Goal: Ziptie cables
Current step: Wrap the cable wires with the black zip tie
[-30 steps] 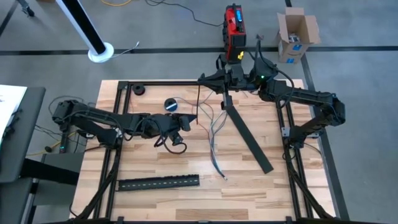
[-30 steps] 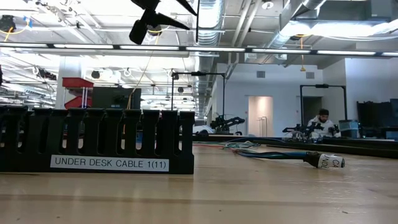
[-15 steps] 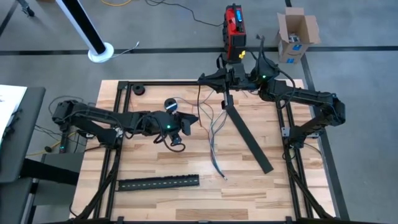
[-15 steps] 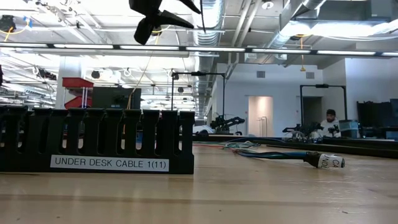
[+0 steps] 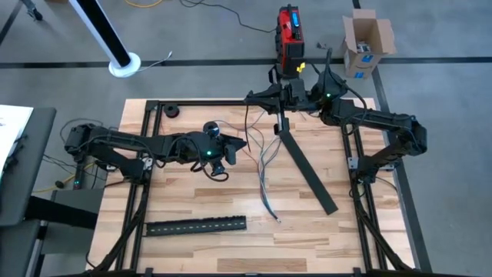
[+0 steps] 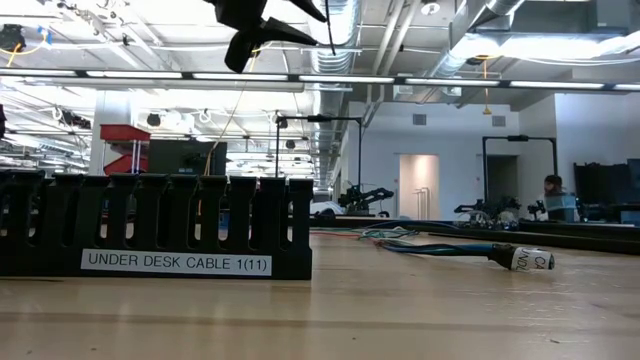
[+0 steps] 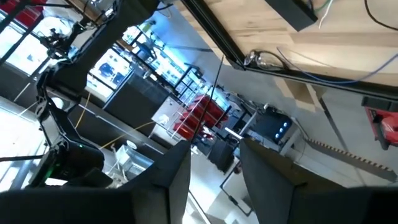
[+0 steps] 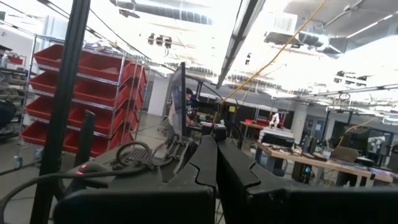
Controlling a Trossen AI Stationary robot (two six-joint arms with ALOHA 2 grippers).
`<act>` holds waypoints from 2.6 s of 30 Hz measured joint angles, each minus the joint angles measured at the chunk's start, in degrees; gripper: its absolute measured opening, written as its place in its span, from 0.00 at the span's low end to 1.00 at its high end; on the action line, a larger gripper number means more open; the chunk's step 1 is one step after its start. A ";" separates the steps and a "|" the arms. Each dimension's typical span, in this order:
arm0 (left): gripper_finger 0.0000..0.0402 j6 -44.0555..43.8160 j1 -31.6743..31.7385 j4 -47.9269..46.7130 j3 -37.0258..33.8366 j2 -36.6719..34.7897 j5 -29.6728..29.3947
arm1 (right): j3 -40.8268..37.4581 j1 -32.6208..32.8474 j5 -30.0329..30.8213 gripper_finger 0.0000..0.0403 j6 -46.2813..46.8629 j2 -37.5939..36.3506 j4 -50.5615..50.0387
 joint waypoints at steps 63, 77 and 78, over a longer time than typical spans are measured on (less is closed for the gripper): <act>0.33 -9.71 -3.95 13.81 -0.04 -0.04 -23.18 | -0.01 -4.96 0.42 0.00 -1.77 -0.87 3.46; 0.33 -12.52 -2.60 -3.58 -0.04 -0.17 -23.87 | -0.01 -4.87 -1.36 0.00 -0.44 -0.87 0.34; 0.33 -13.31 -2.62 -4.81 -0.04 -0.70 -25.12 | -0.01 -4.91 -1.36 0.00 -0.42 -0.87 -0.35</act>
